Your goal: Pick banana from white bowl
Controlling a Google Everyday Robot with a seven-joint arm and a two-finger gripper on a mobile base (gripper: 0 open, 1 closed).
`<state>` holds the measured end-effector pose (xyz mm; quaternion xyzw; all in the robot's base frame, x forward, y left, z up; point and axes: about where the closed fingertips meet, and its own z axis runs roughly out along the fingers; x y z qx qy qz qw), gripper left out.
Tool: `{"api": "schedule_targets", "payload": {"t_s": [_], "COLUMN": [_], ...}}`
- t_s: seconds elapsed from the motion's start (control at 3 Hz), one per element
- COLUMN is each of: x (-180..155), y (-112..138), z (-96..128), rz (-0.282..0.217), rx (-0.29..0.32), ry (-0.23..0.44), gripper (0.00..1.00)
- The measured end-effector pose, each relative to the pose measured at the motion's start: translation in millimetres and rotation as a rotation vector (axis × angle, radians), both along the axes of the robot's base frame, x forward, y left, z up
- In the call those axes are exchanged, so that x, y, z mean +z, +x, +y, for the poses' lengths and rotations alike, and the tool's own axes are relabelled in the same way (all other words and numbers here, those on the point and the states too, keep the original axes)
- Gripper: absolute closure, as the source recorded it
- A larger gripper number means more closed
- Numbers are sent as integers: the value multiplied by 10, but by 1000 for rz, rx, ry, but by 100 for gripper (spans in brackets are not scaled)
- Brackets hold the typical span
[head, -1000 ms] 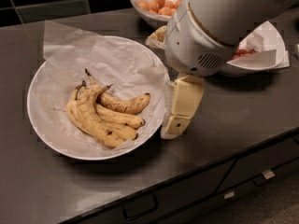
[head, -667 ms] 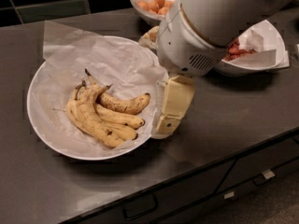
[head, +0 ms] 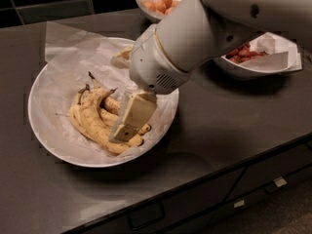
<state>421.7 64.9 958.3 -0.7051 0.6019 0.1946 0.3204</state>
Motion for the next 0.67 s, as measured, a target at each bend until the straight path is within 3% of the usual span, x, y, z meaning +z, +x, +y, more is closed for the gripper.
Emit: {"api": "schedule_targets", "payload": {"t_s": [0.33, 0.67], "x": [-84, -187], "y": [21, 42], "z": [194, 208], "rz": [9, 23], "rx": [-57, -149], "ry": [43, 12], "gripper": [22, 24]}}
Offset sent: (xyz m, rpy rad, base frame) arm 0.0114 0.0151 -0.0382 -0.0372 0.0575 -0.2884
